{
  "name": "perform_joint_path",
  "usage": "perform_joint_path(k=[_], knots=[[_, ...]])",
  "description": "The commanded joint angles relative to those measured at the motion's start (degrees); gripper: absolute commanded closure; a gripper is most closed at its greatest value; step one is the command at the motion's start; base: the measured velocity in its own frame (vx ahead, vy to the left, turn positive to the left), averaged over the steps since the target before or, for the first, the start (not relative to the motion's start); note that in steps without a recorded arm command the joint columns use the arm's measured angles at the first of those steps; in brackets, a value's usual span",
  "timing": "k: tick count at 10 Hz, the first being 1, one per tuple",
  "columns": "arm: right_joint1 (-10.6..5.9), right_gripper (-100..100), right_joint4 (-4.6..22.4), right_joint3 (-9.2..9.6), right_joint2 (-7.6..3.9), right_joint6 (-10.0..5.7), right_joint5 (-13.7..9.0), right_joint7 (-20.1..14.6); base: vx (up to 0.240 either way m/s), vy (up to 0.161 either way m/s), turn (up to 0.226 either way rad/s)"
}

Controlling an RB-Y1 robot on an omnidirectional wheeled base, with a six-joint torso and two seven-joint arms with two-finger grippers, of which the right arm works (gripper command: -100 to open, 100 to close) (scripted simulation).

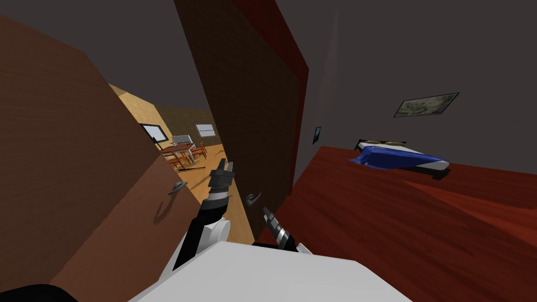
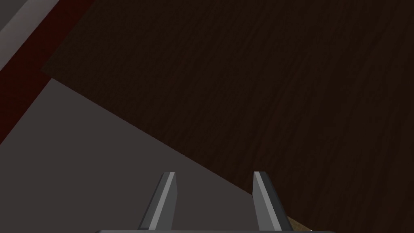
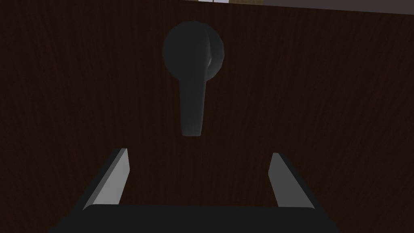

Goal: Push the door open

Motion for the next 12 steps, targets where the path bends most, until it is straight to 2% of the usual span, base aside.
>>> perform_joint_path(k=[1,7,8,9,12], knots=[[-0.06,-100,0.4,-0.30,0.34,-0.08,0.0,0.1,0.114,0.135,0.031],[-0.22,-100,1.8,-1.21,1.43,-0.34,-0.1,0.6,0.134,0.146,0.030],[-0.23,-100,1.7,-1.12,1.32,-0.31,-0.1,0.5,0.058,0.055,-0.002],[-0.23,100,1.7,-1.12,1.32,-0.31,-0.1,0.5,-0.007,-0.005,-0.002],[-0.23,100,1.7,-1.12,1.32,-0.31,-0.1,0.5,-0.019,-0.019,0.001]])
